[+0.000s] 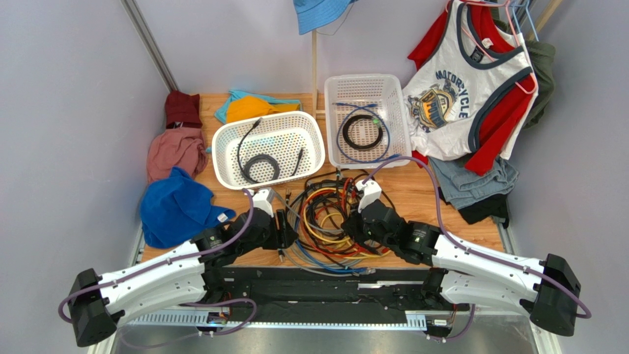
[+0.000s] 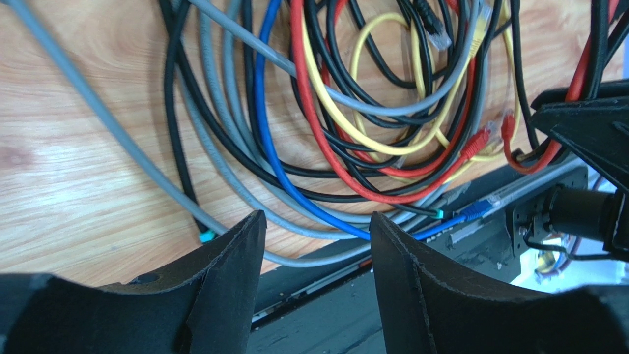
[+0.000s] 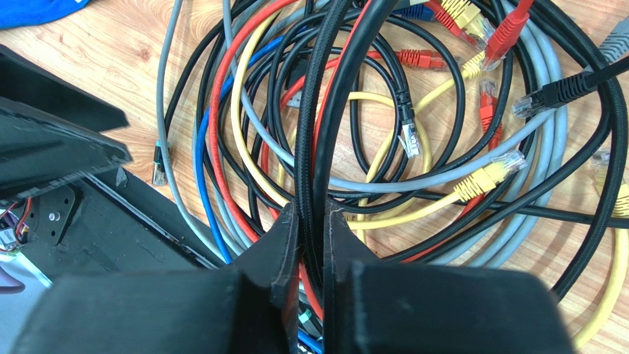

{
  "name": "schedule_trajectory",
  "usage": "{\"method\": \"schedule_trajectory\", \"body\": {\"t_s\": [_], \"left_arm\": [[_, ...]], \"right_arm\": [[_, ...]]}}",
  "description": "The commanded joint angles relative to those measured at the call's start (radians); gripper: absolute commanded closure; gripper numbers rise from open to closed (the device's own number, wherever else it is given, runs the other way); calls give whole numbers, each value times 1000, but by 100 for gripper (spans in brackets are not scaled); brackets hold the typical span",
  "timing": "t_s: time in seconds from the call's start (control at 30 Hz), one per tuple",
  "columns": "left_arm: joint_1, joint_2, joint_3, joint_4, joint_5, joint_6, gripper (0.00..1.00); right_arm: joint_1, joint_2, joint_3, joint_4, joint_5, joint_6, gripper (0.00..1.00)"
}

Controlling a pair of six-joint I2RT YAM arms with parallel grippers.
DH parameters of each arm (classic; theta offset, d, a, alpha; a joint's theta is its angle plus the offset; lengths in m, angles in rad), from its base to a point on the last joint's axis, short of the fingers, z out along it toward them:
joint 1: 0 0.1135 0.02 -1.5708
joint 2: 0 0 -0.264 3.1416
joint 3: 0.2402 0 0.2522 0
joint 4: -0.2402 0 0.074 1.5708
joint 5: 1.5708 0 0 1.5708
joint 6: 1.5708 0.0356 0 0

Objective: Untangle the cables

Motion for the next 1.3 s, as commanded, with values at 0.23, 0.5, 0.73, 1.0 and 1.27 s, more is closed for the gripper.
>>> {"method": "schedule_trajectory", "body": {"t_s": [0.23, 0.5, 0.73, 1.0, 1.27], "left_arm": [[-3, 41, -7, 107, 77, 35, 38], [-12, 108, -69, 199, 170, -15, 46], [-20, 67, -164, 275, 177, -124, 37], [-20, 185, -164, 420, 183, -121, 36], [-20, 355, -133, 457, 192, -132, 39]], "right_arm": [[-4, -95, 6, -114, -9, 50, 60], [1, -222, -23, -165, 12, 68, 57], [2, -198, -45, -140, -1, 73, 56], [2, -184, -48, -119, -8, 71, 56], [2, -207, -61, -133, -1, 74, 56]]}}
